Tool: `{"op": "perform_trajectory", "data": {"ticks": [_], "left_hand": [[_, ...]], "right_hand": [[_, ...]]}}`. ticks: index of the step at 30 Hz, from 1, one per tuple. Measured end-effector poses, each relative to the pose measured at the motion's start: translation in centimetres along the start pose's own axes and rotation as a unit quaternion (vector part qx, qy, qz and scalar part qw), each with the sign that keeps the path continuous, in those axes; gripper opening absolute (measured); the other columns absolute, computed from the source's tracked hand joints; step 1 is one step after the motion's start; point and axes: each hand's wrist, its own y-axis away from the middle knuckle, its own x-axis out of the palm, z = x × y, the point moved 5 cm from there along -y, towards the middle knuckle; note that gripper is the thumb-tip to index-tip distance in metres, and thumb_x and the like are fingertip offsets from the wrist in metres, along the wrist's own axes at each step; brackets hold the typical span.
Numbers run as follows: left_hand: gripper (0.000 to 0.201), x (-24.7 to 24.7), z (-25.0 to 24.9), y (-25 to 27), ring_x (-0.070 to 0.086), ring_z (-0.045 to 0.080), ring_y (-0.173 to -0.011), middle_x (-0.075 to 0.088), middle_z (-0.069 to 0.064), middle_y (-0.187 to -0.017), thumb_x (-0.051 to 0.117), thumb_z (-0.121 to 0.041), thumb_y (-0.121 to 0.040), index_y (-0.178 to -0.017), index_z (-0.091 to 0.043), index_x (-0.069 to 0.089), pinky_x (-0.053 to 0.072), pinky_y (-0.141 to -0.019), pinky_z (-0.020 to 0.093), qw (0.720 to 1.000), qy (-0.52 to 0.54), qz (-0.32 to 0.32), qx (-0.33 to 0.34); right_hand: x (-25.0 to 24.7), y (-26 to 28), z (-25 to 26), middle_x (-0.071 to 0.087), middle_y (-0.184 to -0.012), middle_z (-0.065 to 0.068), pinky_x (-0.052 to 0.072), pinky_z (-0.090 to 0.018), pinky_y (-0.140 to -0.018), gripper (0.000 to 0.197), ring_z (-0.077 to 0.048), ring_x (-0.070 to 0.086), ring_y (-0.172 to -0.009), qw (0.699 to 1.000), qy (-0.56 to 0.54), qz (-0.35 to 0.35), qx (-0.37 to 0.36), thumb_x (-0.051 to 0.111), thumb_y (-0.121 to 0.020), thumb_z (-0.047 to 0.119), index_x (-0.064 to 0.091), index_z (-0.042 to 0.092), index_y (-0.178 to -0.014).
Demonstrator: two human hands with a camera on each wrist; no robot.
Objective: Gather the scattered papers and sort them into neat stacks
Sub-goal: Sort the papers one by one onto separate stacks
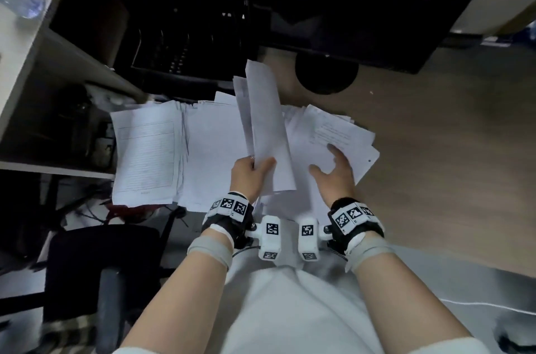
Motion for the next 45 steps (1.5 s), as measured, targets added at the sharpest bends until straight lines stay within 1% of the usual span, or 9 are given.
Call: {"op": "perform_trajectory", "data": {"ticks": [4,8,14,18,23,28,34,37,45], "left_hand": [[0.031,2.5,-0.9,0.9,0.072,0.036,-0.087,0.075,0.017,-0.088,0.066,-0.04,-0.093,-0.084,-0.011,0.073,0.059,-0.078,0.047,0.999,0.006,0.042,-0.006],[0.045,3.4,-2.2,1.8,0.073,0.031,-0.083,0.074,0.018,-0.093,0.047,-0.047,-0.104,-0.098,-0.009,0.071,0.061,-0.08,0.047,0.987,0.131,0.078,-0.049],[0.04,3.0,-3.1,1.0,0.065,0.014,-0.05,0.065,0.01,-0.067,0.042,-0.035,-0.106,-0.109,-0.002,0.064,0.063,-0.075,0.049,0.969,0.208,0.089,-0.093],[0.048,3.0,-3.4,0.3,0.069,0.024,-0.071,0.068,0.029,-0.095,0.051,-0.042,-0.102,-0.112,0.002,0.067,0.063,-0.076,0.052,0.97,0.201,0.118,-0.065],[0.034,2.2,-3.5,-0.6,0.064,0.019,-0.066,0.058,0.01,-0.07,0.056,-0.03,-0.102,-0.088,0.0,0.063,0.064,-0.068,0.038,0.967,0.196,0.159,-0.032],[0.012,2.0,-2.8,-0.7,0.066,0.022,-0.072,0.066,0.012,-0.079,0.063,-0.014,-0.094,-0.089,-0.003,0.066,0.064,-0.075,0.038,0.968,0.142,0.205,-0.006],[0.034,1.7,-1.8,-1.1,0.062,0.02,-0.069,0.07,0.017,-0.077,0.07,-0.027,-0.091,-0.09,0.007,0.069,0.05,-0.065,0.032,0.975,0.088,0.199,0.046],[0.023,1.5,-2.3,-1.4,0.057,0.017,-0.064,0.066,0.009,-0.066,0.066,-0.027,-0.079,-0.068,-0.007,0.065,0.047,-0.063,0.029,0.976,0.094,0.189,0.052],[0.043,3.2,-2.8,-0.4,0.065,0.023,-0.07,0.071,0.006,-0.076,0.07,-0.044,-0.075,-0.093,-0.005,0.073,0.051,-0.071,0.034,0.969,0.164,0.182,-0.022]], "right_hand": [[1.3,0.8,3.4,0.043,-0.15,0.011,0.043,-0.018,-0.101,0.061,-0.002,0.043,-0.132,0.962,-0.108,0.247,-0.049,0.075,-0.086,0.02,0.052,0.025,-0.142],[0.9,1.4,3.4,0.041,-0.151,0.011,0.048,-0.011,-0.074,0.078,-0.005,0.045,-0.131,0.951,-0.072,0.294,-0.055,0.075,-0.086,0.019,0.035,0.027,-0.153],[0.6,1.8,4.6,0.047,-0.148,0.008,0.05,-0.034,-0.095,0.081,0.003,0.049,-0.12,0.958,-0.091,0.264,-0.061,0.076,-0.086,0.022,0.031,0.021,-0.154],[0.4,2.0,5.1,0.048,-0.144,0.012,0.047,-0.019,-0.086,0.086,-0.002,0.045,-0.131,0.96,-0.118,0.244,-0.064,0.08,-0.081,0.024,0.034,0.022,-0.153],[1.1,2.7,5.4,0.047,-0.149,0.01,0.037,-0.039,-0.114,0.108,-0.007,0.041,-0.138,0.963,-0.131,0.227,-0.059,0.089,-0.058,0.055,0.04,0.029,-0.15],[1.4,3.7,5.6,0.069,-0.118,0.013,0.048,-0.02,-0.079,0.058,-0.009,0.061,-0.111,0.97,-0.13,0.192,-0.073,0.081,-0.079,0.039,0.06,0.027,-0.132],[1.1,4.1,4.9,0.072,-0.085,0.001,0.05,-0.041,-0.095,0.035,-0.02,0.067,-0.09,0.981,-0.149,0.111,-0.052,0.07,-0.08,0.061,0.071,0.026,-0.076],[1.2,4.2,5.3,0.074,-0.101,0.0,0.047,-0.049,-0.104,0.046,-0.02,0.067,-0.105,0.976,-0.175,0.122,-0.049,0.073,-0.073,0.067,0.073,0.026,-0.093],[-1.7,3.4,5.4,0.073,-0.095,0.008,0.053,-0.022,-0.078,0.016,-0.013,0.069,-0.093,0.984,-0.158,0.061,-0.053,0.071,-0.088,0.013,0.069,0.017,-0.103]]}}
